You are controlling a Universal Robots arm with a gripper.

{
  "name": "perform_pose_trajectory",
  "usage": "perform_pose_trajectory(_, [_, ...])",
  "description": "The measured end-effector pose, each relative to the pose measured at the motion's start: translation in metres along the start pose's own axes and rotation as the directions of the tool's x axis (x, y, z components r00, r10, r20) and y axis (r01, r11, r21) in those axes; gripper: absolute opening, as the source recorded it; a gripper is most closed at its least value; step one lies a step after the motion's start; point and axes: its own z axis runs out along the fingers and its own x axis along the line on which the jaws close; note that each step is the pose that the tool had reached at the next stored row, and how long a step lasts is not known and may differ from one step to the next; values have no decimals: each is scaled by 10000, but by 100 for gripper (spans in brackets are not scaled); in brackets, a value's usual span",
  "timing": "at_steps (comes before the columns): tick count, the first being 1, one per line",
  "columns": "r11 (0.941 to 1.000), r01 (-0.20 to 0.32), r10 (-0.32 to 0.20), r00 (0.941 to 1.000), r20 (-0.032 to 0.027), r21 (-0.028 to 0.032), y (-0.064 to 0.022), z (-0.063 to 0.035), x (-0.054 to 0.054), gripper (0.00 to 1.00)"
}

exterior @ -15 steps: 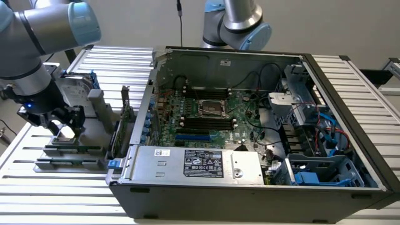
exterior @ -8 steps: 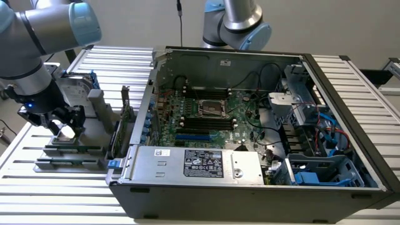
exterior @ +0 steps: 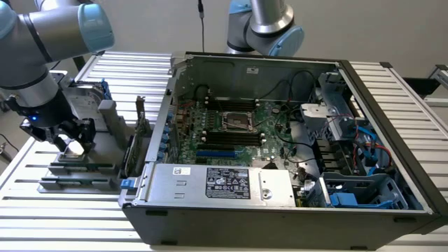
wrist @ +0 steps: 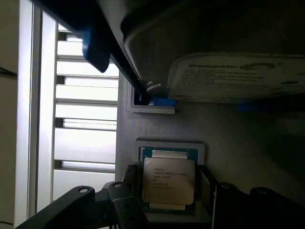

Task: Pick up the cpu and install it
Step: 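Pick up the cpu and move it towards the insertion slot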

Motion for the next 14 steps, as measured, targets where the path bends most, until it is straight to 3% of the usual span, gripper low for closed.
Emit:
perform_pose_trajectory(3, [10000, 9, -9, 10000, -10, 0, 0, 1, -4, 60])
perform_pose_trajectory(4, [10000, 11, -11, 10000, -10, 0, 1, 1, -7, 55])
perform_pose_trajectory(14, [10000, 14, -14, 10000, -25, 0, 3, -42, -20, 55])
